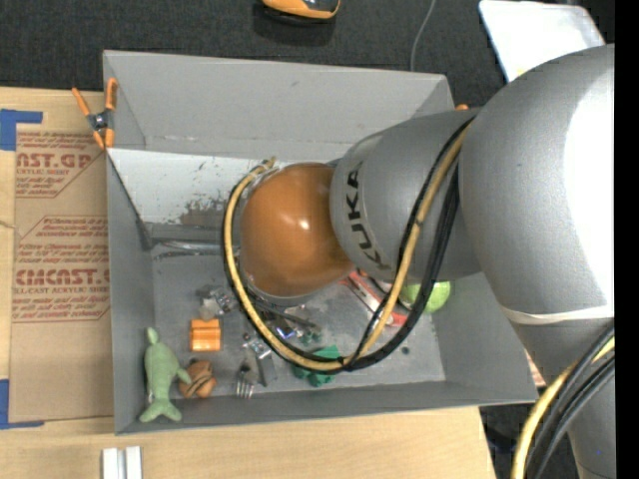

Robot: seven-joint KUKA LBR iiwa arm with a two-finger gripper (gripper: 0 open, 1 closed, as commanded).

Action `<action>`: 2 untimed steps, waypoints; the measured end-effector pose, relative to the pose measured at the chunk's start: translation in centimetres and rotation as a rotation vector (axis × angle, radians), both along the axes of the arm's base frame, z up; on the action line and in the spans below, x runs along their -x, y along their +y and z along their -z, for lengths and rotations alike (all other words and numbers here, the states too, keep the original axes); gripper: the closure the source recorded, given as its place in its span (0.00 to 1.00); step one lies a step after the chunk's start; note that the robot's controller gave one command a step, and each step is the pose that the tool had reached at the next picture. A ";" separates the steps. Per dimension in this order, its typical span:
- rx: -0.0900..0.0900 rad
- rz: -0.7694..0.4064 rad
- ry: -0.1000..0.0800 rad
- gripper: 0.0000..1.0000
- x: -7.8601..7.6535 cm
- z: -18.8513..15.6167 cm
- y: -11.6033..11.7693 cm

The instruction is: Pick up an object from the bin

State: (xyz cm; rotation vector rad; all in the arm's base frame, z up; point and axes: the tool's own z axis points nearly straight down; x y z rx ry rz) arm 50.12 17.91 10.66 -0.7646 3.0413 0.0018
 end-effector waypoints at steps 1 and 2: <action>0.000 -0.129 0.002 0.00 0.7 2.1 3.5; -0.002 -0.420 -0.004 1.00 2.1 2.2 4.1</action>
Offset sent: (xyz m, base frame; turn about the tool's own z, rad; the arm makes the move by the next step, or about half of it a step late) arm -0.0211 0.0390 -0.0229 -0.4210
